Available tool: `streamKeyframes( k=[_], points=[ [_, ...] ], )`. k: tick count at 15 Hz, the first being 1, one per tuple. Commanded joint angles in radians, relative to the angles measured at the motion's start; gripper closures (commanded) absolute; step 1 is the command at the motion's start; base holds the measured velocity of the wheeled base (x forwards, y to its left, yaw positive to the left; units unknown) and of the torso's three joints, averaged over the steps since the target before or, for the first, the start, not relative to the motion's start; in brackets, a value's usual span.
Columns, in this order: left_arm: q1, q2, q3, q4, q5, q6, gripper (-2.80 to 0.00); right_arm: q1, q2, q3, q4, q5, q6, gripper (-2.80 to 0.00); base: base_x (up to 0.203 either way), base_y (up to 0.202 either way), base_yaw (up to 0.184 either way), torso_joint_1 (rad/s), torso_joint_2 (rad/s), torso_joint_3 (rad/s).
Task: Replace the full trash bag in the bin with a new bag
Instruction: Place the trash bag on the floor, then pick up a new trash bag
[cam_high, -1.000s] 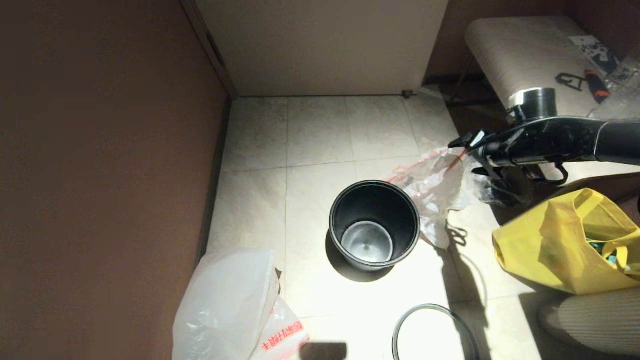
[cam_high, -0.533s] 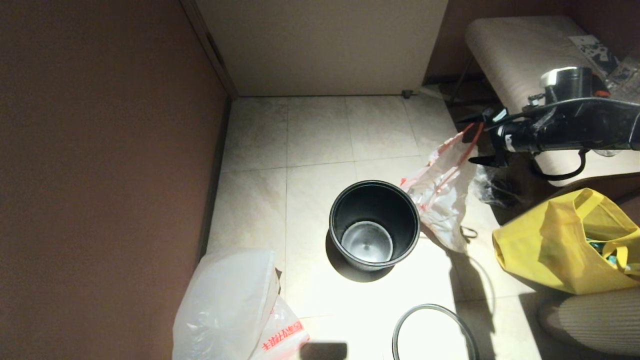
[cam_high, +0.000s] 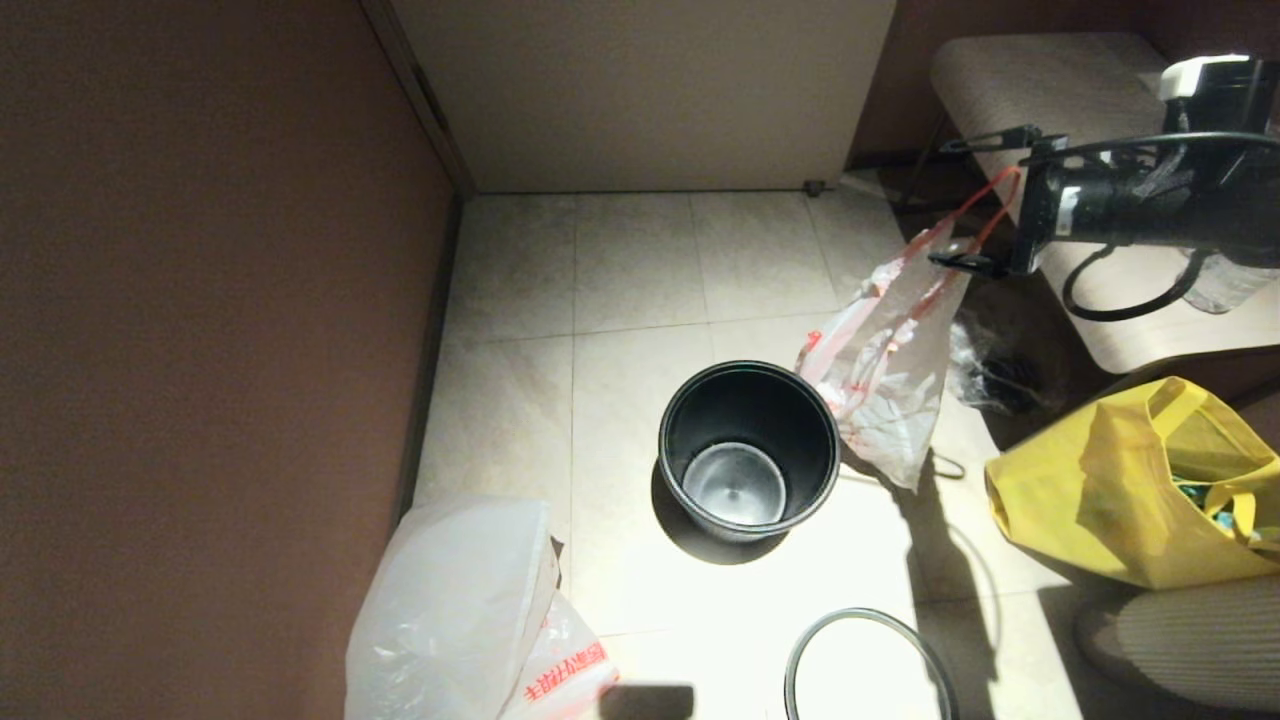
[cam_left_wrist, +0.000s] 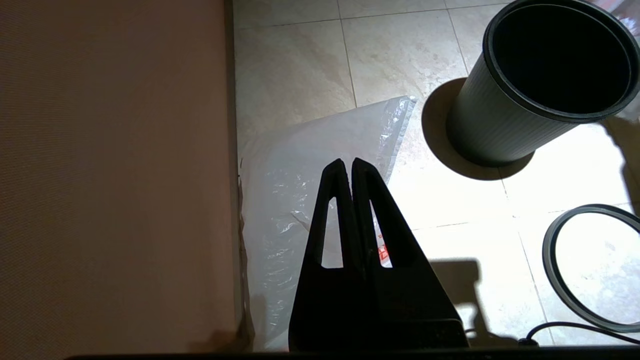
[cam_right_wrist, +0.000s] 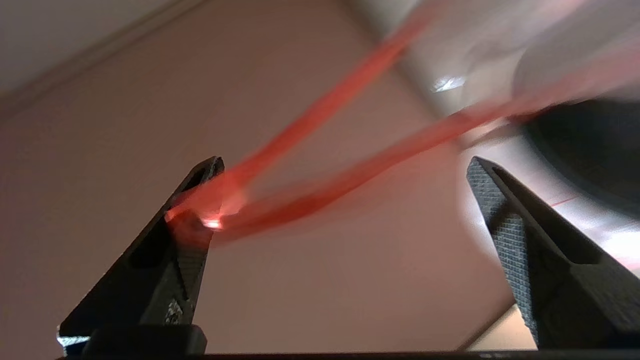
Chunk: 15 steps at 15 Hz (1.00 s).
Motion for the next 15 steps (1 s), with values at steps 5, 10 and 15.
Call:
streamKeyframes(
  k=[5, 10, 15],
  points=[
    [0.000, 0.000, 0.000, 0.000, 0.000, 0.000, 0.00, -0.057, -0.038, 0.001, -0.285, 0.176, 0.419, -2.80, 0.000, 0.000, 0.000, 0.000, 0.00, 0.000],
    [0.000, 0.000, 0.000, 0.000, 0.001, 0.000, 0.00, -0.057, -0.075, 0.003, -0.309, 0.166, 0.432, 0.00, 0.000, 0.000, 0.000, 0.000, 0.00, 0.000],
    [0.000, 0.000, 0.000, 0.000, 0.000, 0.000, 0.00, -0.045, -0.077, 0.002, -0.309, 0.167, 0.425, 0.00, 0.000, 0.000, 0.000, 0.000, 0.00, 0.000]
  ],
)
